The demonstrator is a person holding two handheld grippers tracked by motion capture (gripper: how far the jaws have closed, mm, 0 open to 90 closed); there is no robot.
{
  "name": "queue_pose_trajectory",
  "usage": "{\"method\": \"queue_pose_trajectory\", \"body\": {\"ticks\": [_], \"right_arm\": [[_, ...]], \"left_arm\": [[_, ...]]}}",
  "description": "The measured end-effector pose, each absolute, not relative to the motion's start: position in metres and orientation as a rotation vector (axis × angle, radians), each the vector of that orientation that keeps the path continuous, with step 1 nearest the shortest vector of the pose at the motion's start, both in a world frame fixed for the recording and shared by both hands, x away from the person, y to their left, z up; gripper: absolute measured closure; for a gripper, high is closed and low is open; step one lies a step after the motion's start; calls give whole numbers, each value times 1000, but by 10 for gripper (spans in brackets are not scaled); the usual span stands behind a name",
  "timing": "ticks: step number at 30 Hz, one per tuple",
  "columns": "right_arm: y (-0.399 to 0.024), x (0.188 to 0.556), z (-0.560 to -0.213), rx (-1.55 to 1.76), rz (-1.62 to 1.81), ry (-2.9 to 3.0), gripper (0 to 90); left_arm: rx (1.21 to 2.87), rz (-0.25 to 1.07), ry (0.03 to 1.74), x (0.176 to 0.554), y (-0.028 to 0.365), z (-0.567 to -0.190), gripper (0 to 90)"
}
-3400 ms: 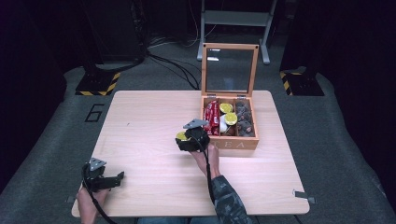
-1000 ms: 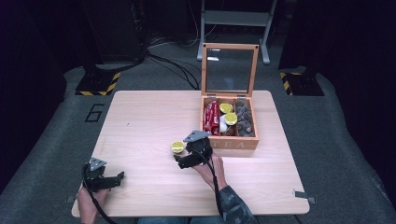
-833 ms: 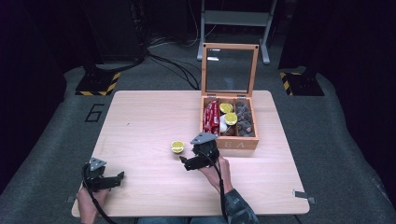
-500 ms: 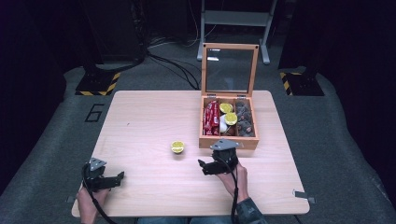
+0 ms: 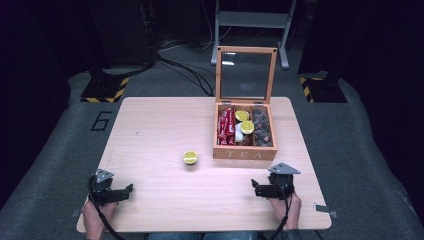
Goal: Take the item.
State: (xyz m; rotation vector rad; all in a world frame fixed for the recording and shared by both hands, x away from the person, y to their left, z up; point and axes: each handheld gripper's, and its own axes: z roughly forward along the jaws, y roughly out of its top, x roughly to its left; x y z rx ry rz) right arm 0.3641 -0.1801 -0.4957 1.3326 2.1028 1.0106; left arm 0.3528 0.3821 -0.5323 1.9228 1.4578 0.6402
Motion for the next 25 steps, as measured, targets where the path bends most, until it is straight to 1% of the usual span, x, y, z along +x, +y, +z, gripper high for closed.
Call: {"method": "queue_pose_trajectory", "body": {"ticks": [5,10,16,25], "right_arm": [[-223,358,-512,1473,967,2031,42],[-250,357,-523,1574,938,1973,26],[-259,361,-526,1584,878,1970,0],[-257,363,-530,1562,840,1979,0]], "left_arm": [[1923,639,1458,353,382,-532,36],[1920,641,1456,353,382,-533,36],[1922,641,1458,353,382,-532,36],[1923,641,1457,353,382,-532,36]]}}
